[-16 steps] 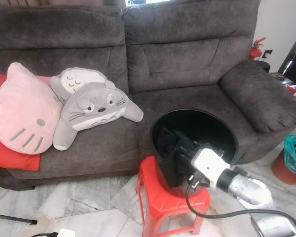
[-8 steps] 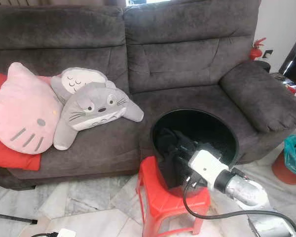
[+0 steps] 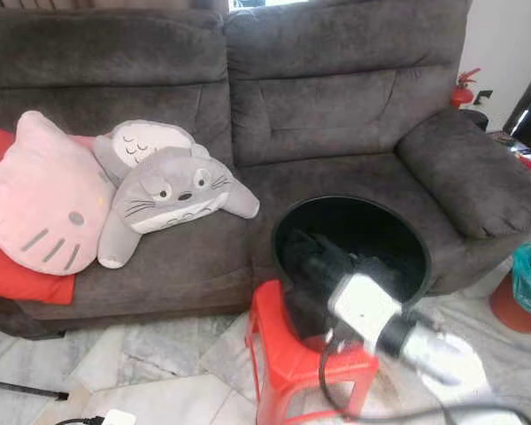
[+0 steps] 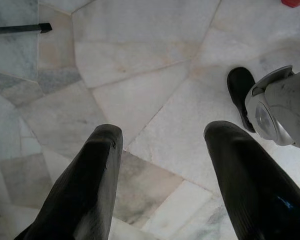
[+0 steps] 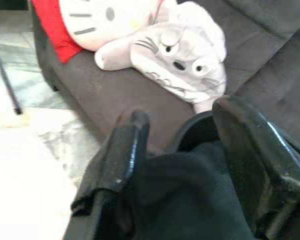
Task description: Hang hanger
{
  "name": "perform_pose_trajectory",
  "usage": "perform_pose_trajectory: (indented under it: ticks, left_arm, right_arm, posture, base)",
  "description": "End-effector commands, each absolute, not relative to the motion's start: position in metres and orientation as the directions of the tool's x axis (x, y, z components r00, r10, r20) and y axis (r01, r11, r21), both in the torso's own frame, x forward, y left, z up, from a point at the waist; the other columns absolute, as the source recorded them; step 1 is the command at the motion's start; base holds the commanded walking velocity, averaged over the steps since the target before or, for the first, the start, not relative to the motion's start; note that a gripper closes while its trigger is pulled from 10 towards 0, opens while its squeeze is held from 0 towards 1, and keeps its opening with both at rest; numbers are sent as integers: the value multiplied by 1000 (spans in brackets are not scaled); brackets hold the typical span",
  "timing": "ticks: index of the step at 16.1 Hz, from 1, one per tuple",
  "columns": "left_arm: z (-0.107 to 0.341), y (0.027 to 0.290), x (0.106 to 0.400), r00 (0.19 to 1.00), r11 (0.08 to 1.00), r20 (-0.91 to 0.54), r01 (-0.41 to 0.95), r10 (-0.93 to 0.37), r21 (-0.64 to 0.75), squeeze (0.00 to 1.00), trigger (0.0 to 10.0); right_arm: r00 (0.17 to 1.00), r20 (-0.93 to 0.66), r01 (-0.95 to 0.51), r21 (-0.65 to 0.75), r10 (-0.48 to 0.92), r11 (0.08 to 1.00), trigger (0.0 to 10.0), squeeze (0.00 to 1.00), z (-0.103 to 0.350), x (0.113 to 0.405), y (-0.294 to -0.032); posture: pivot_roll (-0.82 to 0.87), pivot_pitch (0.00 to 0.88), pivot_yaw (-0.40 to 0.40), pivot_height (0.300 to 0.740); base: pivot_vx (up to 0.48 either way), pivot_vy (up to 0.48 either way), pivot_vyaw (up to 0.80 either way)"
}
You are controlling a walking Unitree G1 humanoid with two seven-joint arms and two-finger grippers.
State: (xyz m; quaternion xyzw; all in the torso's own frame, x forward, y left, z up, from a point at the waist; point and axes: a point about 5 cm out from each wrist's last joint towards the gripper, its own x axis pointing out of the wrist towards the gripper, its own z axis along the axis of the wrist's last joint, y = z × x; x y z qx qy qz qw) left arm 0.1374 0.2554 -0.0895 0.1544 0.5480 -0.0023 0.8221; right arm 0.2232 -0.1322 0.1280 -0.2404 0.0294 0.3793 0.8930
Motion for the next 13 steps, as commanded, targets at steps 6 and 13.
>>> perform_pose_trajectory:
  ticks: [6, 13]
  left_arm:
    - [-89, 257, 138, 394, 948, -903, 186, 169, 259, 0, 10000]
    - [-88, 257, 140, 396, 945, -902, 193, 171, 263, 0, 10000]
  right_arm:
    - [667, -348, -744, -351, 659, 568, 10000, 1000, 125, 201, -135]
    - [633, -534, -762, -301, 560, 573, 10000, 1000, 102, 190, -147]
  posture:
    - [-251, 0, 41, 740]
    - [-253, 0, 43, 740]
  base:
    - [0, 0, 0]
    - [0, 0, 0]
